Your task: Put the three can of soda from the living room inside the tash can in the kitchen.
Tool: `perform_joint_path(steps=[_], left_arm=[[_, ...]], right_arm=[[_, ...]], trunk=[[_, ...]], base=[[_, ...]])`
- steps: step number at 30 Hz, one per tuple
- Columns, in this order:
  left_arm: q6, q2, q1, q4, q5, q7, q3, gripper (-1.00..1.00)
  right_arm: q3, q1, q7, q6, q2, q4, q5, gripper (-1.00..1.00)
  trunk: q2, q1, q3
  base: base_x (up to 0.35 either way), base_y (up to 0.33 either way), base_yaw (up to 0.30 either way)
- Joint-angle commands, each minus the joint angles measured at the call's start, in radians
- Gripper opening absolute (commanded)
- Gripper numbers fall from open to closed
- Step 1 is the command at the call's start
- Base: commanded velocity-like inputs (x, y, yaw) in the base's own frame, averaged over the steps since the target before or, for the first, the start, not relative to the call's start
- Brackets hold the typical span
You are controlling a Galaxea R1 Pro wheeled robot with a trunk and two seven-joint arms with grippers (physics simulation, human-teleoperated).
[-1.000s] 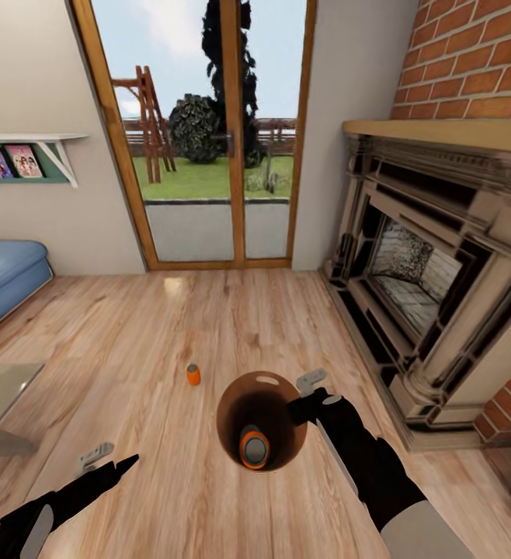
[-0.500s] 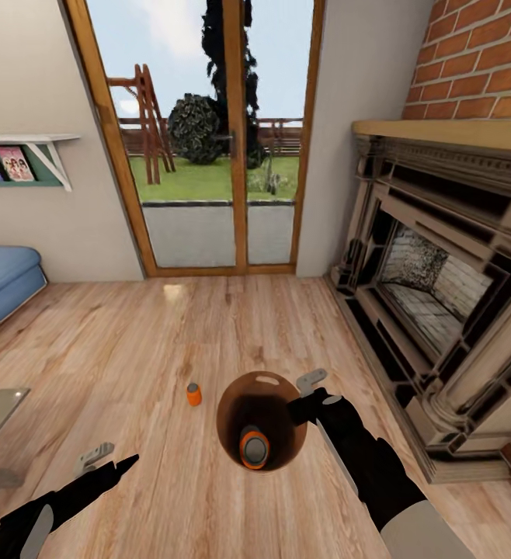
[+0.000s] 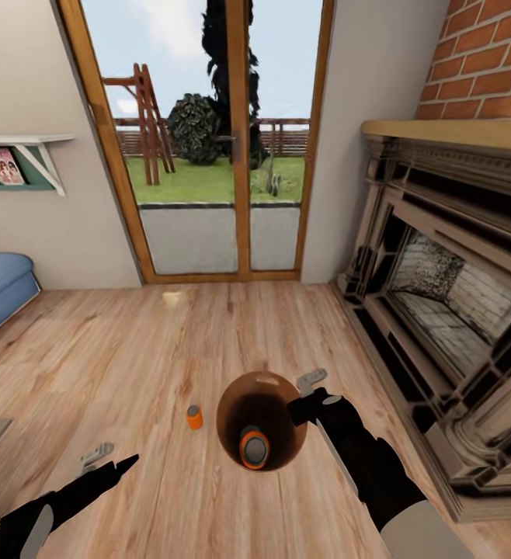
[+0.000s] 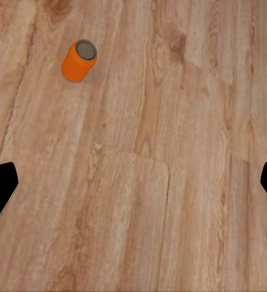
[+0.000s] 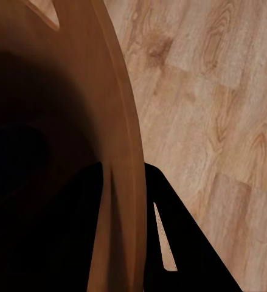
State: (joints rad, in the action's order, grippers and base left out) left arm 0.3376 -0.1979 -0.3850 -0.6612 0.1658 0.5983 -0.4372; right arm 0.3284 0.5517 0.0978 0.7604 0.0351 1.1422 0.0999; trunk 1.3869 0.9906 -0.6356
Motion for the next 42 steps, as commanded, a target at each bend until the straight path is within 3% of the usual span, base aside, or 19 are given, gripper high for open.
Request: perform_joint_path(steps=[1, 42], left_arm=[[0.0, 0.0, 0.0, 0.0, 0.0, 0.0, 0.0, 1.0], [0.0, 0.0, 0.0, 0.0, 0.0, 0.0, 0.0, 1.0]], right_arm=[[0.0, 0.0, 0.003, 0.0, 0.0, 0.001, -0.012, -1.0], [0.0, 0.0, 0.003, 0.0, 0.0, 0.001, -0.012, -1.0]], trunk=[[0.0, 0.0, 0.0], [0.0, 0.0, 0.0]], base=[[0.346, 0.082, 0.0], [0.346, 0.082, 0.0]])
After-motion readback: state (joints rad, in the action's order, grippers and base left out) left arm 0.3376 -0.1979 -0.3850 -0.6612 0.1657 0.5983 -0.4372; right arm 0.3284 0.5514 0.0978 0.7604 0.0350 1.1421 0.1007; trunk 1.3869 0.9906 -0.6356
